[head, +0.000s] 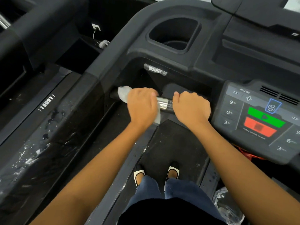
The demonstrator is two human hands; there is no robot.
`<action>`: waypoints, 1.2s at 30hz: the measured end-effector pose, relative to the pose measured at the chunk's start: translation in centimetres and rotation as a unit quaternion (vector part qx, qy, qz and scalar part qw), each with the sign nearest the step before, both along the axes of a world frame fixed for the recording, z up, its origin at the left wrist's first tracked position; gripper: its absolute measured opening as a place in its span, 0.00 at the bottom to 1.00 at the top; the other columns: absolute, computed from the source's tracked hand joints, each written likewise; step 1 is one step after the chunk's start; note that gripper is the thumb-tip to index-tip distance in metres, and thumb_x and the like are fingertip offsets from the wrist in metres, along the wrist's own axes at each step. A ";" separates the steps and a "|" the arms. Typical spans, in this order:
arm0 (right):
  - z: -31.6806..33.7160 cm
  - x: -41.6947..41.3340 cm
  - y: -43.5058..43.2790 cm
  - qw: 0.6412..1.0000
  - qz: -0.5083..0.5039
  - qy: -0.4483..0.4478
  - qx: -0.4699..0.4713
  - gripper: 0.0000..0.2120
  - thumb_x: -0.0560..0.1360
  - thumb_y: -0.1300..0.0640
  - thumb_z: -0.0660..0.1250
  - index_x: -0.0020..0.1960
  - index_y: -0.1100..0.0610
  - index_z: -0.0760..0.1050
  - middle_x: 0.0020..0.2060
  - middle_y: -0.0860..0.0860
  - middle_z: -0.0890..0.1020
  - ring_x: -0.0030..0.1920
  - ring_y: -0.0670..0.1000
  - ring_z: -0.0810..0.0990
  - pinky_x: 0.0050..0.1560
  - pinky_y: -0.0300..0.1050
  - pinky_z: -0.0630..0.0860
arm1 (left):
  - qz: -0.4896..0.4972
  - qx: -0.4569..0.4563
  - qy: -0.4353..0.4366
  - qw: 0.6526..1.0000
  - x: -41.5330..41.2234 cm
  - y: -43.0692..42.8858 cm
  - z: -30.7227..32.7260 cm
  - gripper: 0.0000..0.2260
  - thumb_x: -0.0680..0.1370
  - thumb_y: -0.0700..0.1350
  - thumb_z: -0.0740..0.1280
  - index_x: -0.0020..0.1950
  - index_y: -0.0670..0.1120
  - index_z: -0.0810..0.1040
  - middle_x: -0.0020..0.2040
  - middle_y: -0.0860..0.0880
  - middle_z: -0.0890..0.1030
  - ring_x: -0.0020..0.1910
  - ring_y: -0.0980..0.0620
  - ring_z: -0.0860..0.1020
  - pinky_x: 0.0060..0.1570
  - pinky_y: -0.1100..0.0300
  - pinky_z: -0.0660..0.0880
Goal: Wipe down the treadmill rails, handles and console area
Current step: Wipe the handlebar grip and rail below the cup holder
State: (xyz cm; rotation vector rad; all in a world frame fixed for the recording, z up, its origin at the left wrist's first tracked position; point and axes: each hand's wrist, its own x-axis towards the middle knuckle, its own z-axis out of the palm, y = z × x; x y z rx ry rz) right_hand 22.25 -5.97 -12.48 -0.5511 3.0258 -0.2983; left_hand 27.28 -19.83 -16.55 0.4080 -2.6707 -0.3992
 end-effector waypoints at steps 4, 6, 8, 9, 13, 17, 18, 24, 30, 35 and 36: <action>1.4 -2.7 0.8 0.973 -0.080 -0.182 -0.119 0.18 0.80 0.50 0.53 0.47 0.62 0.76 0.40 0.54 0.78 0.41 0.56 0.75 0.43 0.47 0.67 | -0.141 0.070 -0.003 0.987 0.1 6.0 0.9 0.13 0.80 0.46 0.56 0.52 0.46 0.79 0.47 0.49 0.81 0.47 0.48 0.77 0.51 0.52 0.70; 2.6 -4.1 1.3 0.952 -0.061 -0.243 -0.177 0.17 0.80 0.55 0.56 0.48 0.66 0.77 0.44 0.61 0.80 0.45 0.59 0.77 0.47 0.49 0.72 | -0.188 0.095 -0.008 0.978 1.0 5.3 1.4 0.18 0.81 0.47 0.52 0.65 0.43 0.74 0.58 0.46 0.80 0.56 0.48 0.75 0.59 0.53 0.68; 4.1 -4.4 1.4 0.947 -0.014 -0.250 -0.201 0.16 0.79 0.58 0.56 0.50 0.69 0.77 0.48 0.65 0.80 0.51 0.64 0.78 0.54 0.57 0.75 | -0.154 0.093 -0.021 0.984 1.9 2.4 1.5 0.20 0.82 0.49 0.51 0.69 0.42 0.71 0.64 0.45 0.77 0.62 0.48 0.73 0.64 0.55 0.65; 4.7 -4.4 1.4 0.946 -0.002 -0.243 -0.214 0.17 0.80 0.59 0.56 0.51 0.71 0.77 0.49 0.66 0.80 0.52 0.64 0.78 0.56 0.57 0.75 | -0.113 0.079 -0.030 0.990 2.2 0.7 1.4 0.20 0.82 0.49 0.50 0.67 0.43 0.73 0.62 0.46 0.78 0.61 0.48 0.74 0.64 0.55 0.65; 6.2 -4.9 1.8 0.939 0.027 -0.217 -0.266 0.17 0.79 0.59 0.57 0.51 0.73 0.76 0.48 0.66 0.82 0.49 0.61 0.79 0.54 0.55 0.77 | -0.078 -0.012 -0.115 0.990 0.9 -0.1 2.1 0.17 0.80 0.46 0.52 0.44 0.44 0.79 0.40 0.47 0.81 0.41 0.46 0.78 0.52 0.50 0.71; 7.4 -6.3 3.8 0.934 0.005 -0.204 -0.292 0.14 0.77 0.56 0.60 0.48 0.65 0.80 0.43 0.58 0.84 0.48 0.58 0.82 0.52 0.54 0.80 | -0.157 -0.038 -0.087 0.983 -1.8 6.7 3.4 0.16 0.79 0.44 0.55 0.52 0.41 0.81 0.45 0.44 0.83 0.46 0.44 0.79 0.56 0.50 0.71; 7.8 -6.5 4.5 0.927 -0.003 -0.207 -0.314 0.13 0.77 0.57 0.60 0.48 0.63 0.81 0.42 0.57 0.84 0.47 0.56 0.83 0.51 0.51 0.81 | -0.151 -0.024 -0.071 0.986 -2.1 7.7 4.0 0.19 0.80 0.45 0.53 0.59 0.39 0.80 0.51 0.44 0.83 0.51 0.46 0.79 0.58 0.52 0.70; 8.3 -6.4 5.9 0.919 0.024 -0.170 -0.355 0.11 0.77 0.58 0.60 0.46 0.59 0.82 0.38 0.53 0.84 0.42 0.51 0.84 0.46 0.46 0.82 | -0.190 -0.020 -0.034 0.981 -0.2 9.3 3.7 0.17 0.81 0.45 0.52 0.48 0.42 0.79 0.44 0.46 0.81 0.45 0.46 0.77 0.50 0.57 0.69; 7.3 -6.8 6.4 0.914 0.036 -0.172 -0.366 0.11 0.77 0.60 0.61 0.44 0.60 0.82 0.36 0.53 0.84 0.39 0.52 0.84 0.48 0.49 0.82 | -0.172 -0.069 -0.093 0.978 -0.2 7.4 2.6 0.21 0.83 0.51 0.48 0.56 0.44 0.78 0.47 0.47 0.81 0.46 0.46 0.77 0.50 0.52 0.69; 6.9 -6.8 6.6 0.907 0.039 -0.175 -0.380 0.12 0.76 0.61 0.60 0.43 0.61 0.82 0.35 0.53 0.84 0.37 0.50 0.84 0.50 0.50 0.82 | -0.100 -0.110 -0.115 0.982 0.8 2.7 3.2 0.23 0.83 0.51 0.47 0.62 0.44 0.77 0.57 0.47 0.79 0.56 0.46 0.76 0.63 0.52 0.64; 6.9 -6.8 6.6 0.906 0.043 -0.178 -0.381 0.12 0.76 0.61 0.60 0.43 0.61 0.82 0.35 0.53 0.84 0.37 0.50 0.84 0.49 0.50 0.82 | -0.093 -0.113 -0.100 0.984 0.7 2.8 3.6 0.22 0.82 0.51 0.47 0.63 0.44 0.77 0.58 0.47 0.79 0.57 0.46 0.75 0.65 0.52 0.62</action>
